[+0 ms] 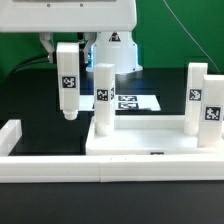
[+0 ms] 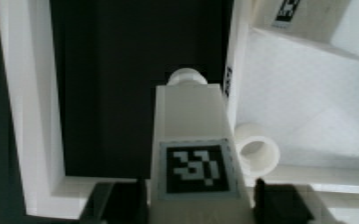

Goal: Assemble desk

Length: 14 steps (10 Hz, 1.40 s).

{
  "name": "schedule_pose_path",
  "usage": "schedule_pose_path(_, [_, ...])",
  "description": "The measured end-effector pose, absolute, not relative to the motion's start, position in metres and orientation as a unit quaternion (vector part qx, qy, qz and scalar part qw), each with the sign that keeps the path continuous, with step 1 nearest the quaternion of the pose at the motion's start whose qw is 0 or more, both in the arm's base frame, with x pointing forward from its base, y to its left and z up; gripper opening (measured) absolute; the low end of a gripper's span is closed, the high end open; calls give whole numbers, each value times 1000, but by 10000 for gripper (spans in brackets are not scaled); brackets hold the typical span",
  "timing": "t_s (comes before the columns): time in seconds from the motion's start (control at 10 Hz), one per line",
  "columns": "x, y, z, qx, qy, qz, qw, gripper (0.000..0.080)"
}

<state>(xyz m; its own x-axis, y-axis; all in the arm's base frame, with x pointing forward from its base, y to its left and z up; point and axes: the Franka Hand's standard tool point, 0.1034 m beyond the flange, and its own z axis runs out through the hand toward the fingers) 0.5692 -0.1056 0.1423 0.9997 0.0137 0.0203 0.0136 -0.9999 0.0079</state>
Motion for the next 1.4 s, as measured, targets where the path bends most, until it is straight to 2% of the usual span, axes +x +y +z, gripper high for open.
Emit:
schedule_pose_path(0.1, [571,-96,140,1000,-12,9,0,285])
schedule_pose_path(0.3, [590,-66,142,998,-52,18,-33,285])
schedule_pose_path(0.8, [601,-64,141,996,-59,55,-27,285])
schedule_pose_path(1.0, [615,-63,143,991,-61,118,-13,285])
schedule_pose_path(1.4, [609,-61,135,992,-61,110,-12,285])
